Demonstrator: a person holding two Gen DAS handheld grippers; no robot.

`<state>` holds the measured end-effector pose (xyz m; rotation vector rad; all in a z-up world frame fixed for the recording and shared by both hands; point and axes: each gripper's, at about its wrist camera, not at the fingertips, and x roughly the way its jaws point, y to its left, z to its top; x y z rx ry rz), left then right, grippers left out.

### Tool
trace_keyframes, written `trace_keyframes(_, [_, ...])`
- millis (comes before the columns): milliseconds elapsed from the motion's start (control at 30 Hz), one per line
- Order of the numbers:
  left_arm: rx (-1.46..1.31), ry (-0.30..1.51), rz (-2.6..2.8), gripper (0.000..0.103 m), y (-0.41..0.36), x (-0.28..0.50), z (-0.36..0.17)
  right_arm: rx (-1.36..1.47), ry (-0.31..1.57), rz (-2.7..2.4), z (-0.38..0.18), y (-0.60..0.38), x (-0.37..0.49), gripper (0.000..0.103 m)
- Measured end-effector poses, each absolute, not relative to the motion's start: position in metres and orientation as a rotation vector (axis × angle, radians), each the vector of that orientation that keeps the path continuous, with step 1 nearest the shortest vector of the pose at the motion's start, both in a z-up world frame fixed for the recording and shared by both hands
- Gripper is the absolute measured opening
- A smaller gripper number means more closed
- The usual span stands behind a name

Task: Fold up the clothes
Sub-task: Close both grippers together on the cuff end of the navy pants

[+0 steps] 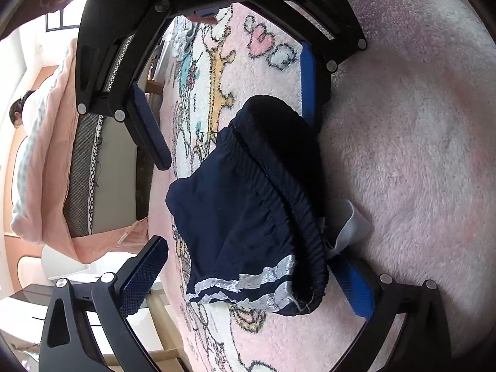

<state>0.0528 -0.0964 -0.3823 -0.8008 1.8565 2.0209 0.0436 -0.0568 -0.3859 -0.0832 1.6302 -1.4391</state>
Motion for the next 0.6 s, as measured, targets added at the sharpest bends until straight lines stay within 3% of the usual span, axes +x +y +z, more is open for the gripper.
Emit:
trace_keyframes(400, [-0.796, 1.862, 2.017, 0.103, -0.096, 0.063, -0.378, -0.081, 1.633, -1.431, -0.386, -0.058, 0.039, 0.094])
trace_keyframes(467, [-0.783, 1.873, 2.011, 0.103, -0.095, 0.062, -0.378, -0.069, 1.636, -1.42, -0.386, -0.058, 0.04, 0.089])
trace_keyframes(567, [-0.769, 1.885, 1.999, 0.101, -0.093, 0.061, -0.379, -0.052, 1.641, -1.374, -0.388, -0.052, 0.045, 0.067])
trace_keyframes(600, [-0.77, 1.881, 1.996, 0.098, -0.093, 0.061, -0.379, -0.057, 1.649, -1.353, -0.391, -0.05, 0.047, 0.055])
